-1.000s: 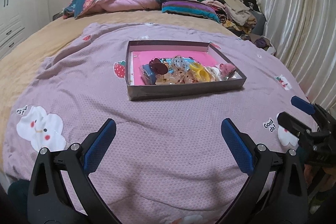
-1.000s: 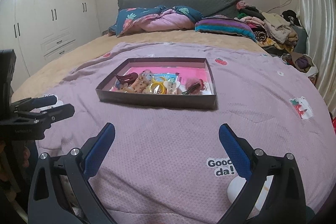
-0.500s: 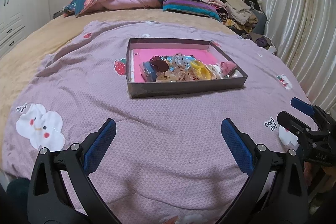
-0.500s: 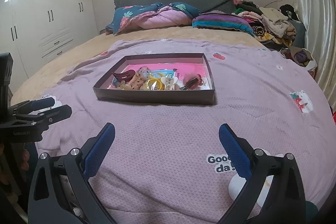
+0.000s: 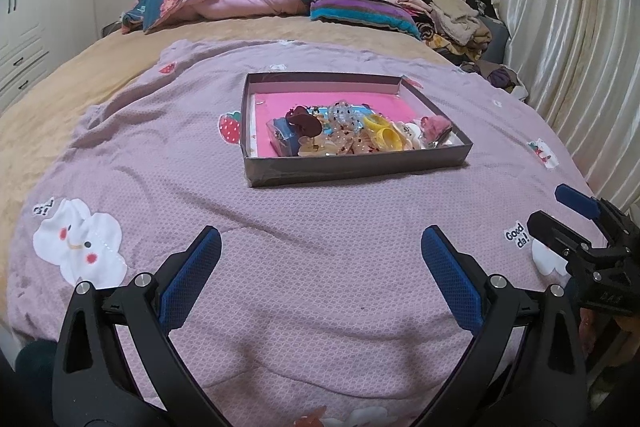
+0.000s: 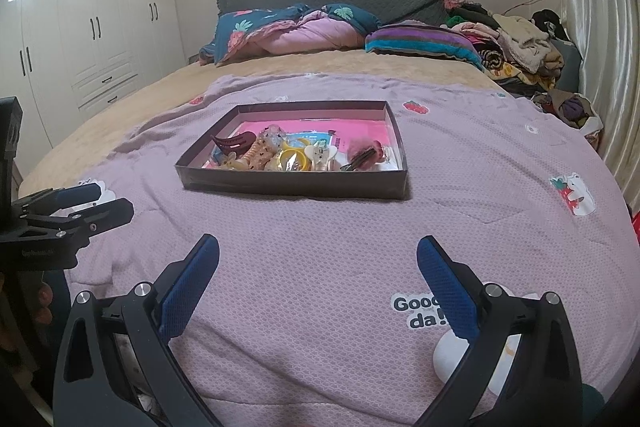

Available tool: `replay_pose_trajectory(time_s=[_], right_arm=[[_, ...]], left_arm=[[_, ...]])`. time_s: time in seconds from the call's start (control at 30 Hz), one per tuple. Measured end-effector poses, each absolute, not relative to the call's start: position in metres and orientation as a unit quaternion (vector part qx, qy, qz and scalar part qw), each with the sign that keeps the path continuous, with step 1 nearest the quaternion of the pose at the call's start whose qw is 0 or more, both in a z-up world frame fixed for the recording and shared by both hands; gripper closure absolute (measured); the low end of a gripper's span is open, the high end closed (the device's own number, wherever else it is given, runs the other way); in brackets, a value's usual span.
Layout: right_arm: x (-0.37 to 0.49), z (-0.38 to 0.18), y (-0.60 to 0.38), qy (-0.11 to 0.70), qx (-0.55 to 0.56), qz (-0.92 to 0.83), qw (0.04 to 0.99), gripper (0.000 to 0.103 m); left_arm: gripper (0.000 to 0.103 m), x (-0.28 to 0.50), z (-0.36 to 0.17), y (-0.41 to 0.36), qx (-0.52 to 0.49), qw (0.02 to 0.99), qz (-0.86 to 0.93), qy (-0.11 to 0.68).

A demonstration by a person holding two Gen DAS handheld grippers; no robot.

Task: Organize jewelry

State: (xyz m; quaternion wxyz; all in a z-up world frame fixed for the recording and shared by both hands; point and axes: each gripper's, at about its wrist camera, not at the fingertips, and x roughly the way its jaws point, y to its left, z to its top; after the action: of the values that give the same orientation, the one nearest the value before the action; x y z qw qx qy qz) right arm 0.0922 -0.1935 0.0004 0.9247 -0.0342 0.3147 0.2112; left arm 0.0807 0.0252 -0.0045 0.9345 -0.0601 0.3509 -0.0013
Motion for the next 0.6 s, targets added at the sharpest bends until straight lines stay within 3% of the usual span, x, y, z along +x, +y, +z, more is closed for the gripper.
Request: replay_pose_trajectory(time_s=[0.6], right_arm=[[0.0923, 0.0001, -0.1932, 0.315, -0.035, 0.211, 0.925, 0.004]], left_arm=[[0.009, 0.0791, -0.005, 0.027, -0.061, 0.933, 0.0, 0.354]])
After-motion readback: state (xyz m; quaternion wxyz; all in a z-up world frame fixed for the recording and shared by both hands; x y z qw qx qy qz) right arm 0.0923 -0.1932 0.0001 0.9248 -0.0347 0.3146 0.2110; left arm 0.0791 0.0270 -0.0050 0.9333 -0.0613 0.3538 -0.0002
